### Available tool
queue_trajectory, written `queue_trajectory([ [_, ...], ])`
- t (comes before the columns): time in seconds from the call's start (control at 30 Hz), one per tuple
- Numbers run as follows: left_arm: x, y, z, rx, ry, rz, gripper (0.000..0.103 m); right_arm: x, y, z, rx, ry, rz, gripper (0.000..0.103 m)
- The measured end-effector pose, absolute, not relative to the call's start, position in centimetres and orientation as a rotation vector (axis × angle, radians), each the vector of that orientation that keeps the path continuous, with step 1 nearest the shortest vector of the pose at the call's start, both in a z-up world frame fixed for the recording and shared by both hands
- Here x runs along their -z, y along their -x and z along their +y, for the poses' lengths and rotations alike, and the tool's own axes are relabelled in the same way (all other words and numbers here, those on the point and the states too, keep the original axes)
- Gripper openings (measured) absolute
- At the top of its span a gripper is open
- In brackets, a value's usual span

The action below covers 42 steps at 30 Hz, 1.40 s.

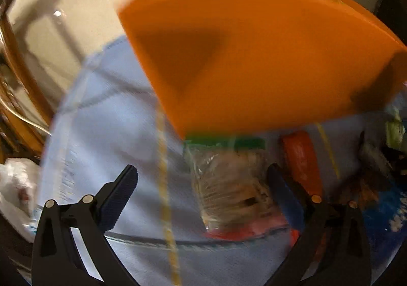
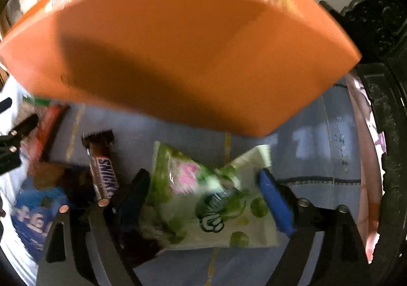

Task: Organize snacks
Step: 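Grasp the clear cake packet with the left tool while the right tool grasps the green candy bag, then carry both packets over the orange box and open both tools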

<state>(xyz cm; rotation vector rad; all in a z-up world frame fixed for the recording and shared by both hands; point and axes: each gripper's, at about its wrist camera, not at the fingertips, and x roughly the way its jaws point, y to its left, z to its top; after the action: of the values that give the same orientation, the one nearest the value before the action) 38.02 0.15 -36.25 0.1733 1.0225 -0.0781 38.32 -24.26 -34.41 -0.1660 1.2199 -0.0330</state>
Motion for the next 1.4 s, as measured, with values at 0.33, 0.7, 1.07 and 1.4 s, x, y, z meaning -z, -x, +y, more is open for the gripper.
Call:
queue_trajectory([
  [0.33,34.9,-35.3,-0.8,0.179,-0.242,0.964,0.065,32.4,-36.2,-24.7,-0.001,0.124,1.168,0.046],
  [0.7,34.8,-27.2,3.4,0.197,-0.076,1.005,0.064,31.0,-29.9,-28.7,-0.022,-0.112,1.137,0.028],
  [1.07,29.2,-22.8,3.8,0.268,0.060,0.893,0.064,25.4,-26.8,-26.2,-0.149,-0.167,1.010,0.018],
  [1.4,28.3,-21.1,2.4,0.320,0.072,0.904,0.064,26.0,-25.0,-28.2,-0.178,-0.353,1.045,0.018],
])
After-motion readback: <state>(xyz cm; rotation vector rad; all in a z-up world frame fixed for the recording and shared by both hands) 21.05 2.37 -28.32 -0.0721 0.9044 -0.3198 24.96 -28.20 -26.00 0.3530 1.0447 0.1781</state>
